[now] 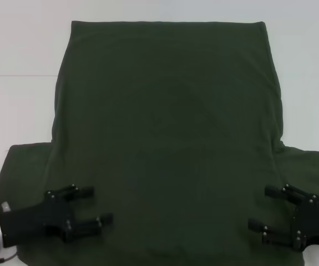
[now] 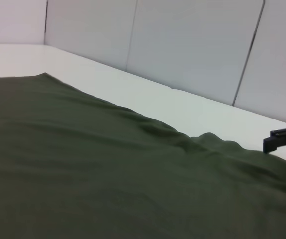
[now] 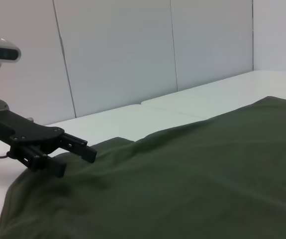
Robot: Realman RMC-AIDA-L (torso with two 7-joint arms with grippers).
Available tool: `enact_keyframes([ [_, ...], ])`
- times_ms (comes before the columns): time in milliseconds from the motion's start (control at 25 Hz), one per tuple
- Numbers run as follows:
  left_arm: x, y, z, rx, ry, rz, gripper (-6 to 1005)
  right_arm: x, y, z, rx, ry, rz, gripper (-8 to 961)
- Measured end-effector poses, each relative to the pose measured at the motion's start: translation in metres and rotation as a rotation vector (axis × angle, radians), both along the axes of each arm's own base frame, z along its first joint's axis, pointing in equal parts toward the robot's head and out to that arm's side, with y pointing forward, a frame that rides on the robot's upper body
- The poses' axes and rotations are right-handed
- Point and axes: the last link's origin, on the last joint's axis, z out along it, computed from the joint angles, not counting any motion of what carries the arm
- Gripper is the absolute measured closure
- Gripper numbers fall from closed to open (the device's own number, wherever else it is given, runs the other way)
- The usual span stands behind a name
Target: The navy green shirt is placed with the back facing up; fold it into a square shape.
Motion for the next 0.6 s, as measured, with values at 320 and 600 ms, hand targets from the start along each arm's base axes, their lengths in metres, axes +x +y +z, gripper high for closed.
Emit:
enact_keyframes([
  [320,-0.005,0.021,0.041,-0.121,-0.179,0.401,151,0.0,0.001,-0.001,-0.006,-0.002,-0.003,30],
  [600,-0.002,0.028,0.084,-0.251,-0.201,0.692,154,-0.001,0.0,-0.002,-0.014,0.002,-0.004,30],
])
